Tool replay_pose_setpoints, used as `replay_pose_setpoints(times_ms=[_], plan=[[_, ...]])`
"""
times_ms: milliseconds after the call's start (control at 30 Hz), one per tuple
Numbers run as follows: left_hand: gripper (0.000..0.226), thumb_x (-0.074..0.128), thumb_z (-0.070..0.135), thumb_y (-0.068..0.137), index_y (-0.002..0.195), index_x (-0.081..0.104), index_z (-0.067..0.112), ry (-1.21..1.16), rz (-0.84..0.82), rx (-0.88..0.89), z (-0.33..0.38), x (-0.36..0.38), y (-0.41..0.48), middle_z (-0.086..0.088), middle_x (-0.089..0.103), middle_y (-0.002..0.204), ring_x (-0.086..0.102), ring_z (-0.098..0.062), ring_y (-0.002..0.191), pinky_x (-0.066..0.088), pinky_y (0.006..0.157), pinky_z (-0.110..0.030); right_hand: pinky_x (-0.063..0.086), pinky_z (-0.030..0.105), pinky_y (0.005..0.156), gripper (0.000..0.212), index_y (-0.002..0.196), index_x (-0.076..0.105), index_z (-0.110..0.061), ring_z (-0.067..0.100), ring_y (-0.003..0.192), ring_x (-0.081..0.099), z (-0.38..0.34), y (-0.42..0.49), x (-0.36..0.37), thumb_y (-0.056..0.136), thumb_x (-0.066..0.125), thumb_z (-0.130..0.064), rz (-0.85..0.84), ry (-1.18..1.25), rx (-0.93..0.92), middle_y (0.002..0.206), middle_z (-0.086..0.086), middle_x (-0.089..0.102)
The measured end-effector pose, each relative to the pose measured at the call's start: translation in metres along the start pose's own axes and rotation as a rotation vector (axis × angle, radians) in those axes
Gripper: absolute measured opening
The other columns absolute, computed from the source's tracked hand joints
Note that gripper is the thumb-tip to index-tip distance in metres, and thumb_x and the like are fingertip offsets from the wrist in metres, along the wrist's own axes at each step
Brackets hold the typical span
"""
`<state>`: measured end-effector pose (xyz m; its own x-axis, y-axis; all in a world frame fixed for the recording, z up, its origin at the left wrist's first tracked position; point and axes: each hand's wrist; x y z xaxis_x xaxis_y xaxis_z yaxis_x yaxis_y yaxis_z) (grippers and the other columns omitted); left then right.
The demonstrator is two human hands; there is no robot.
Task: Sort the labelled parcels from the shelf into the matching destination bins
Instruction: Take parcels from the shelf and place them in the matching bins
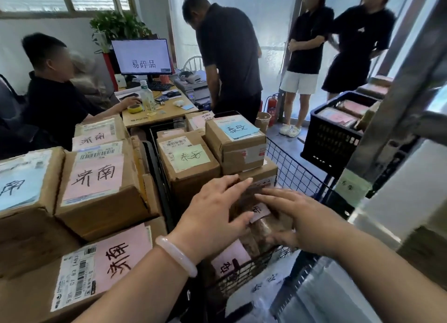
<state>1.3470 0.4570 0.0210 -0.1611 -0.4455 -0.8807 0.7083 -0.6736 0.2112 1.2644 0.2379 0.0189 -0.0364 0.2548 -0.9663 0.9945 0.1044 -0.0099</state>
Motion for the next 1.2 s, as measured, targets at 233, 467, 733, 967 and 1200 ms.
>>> replay_pose_setpoints(times_ms=[233, 467, 733, 967, 1200], plan=[[0.073, 0.039, 0.070, 0.087, 0.151, 0.010, 0.050, 0.081, -0.021, 0.268, 0.047, 0.038, 0.011, 0.012, 0.013, 0.162, -0.002, -0.007, 0.148, 0.003, 0.122, -0.039, 0.017, 0.024, 0.116, 0.075, 0.134, 0.009, -0.070, -0.005, 0.143, 0.010, -0.002, -0.111, 0.018, 0.080, 0.061, -0.066, 0.317, 0.102, 0.367, 0.151, -0.034, 0.009], [0.075, 0.040, 0.069, 0.089, 0.151, 0.001, 0.053, 0.006, -0.118, 0.506, 0.111, 0.086, -0.001, 0.013, -0.004, 0.164, -0.017, -0.007, 0.146, -0.012, 0.120, -0.034, 0.010, 0.022, 0.115, 0.075, 0.146, 0.009, -0.056, -0.002, 0.144, 0.004, -0.014, -0.208, 0.038, 0.086, 0.055, -0.064, 0.452, 0.081, 0.839, 0.158, -0.025, 0.006], [0.070, 0.038, 0.070, 0.092, 0.150, 0.002, 0.056, -0.064, -0.200, 0.506, 0.134, 0.096, -0.024, 0.020, -0.008, 0.162, -0.015, -0.004, 0.145, -0.012, 0.113, -0.027, 0.021, 0.048, 0.119, 0.090, 0.150, 0.001, -0.045, 0.027, 0.149, 0.003, 0.023, -0.205, -0.002, 0.084, 0.060, -0.061, 0.519, -0.040, 1.117, 0.163, -0.001, -0.003], [0.063, 0.037, 0.069, 0.092, 0.140, -0.004, 0.068, -0.057, -0.238, 0.400, 0.132, 0.091, -0.025, 0.025, -0.008, 0.160, -0.021, 0.005, 0.139, -0.008, 0.116, -0.032, 0.013, 0.052, 0.118, 0.103, 0.151, -0.007, -0.047, 0.029, 0.149, -0.014, 0.108, -0.190, -0.031, 0.081, 0.068, -0.057, 0.244, -0.028, 1.146, 0.160, -0.005, -0.024], [0.064, 0.037, 0.069, 0.092, 0.146, 0.004, 0.063, -0.078, -0.282, 0.309, 0.151, 0.102, -0.023, 0.028, -0.007, 0.159, -0.021, 0.004, 0.140, -0.005, 0.117, -0.035, 0.006, 0.047, 0.119, 0.092, 0.152, 0.000, -0.046, 0.018, 0.147, -0.023, 0.130, -0.204, -0.017, 0.088, 0.065, -0.047, 0.286, 0.094, 1.033, 0.162, -0.012, -0.014]])
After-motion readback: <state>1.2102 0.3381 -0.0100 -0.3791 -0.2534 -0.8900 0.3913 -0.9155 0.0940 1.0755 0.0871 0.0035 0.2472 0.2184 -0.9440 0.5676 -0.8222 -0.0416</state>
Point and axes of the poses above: each hand's wrist, its own y-axis towards the middle knuckle, its own x-axis out of the palm, z = x × y
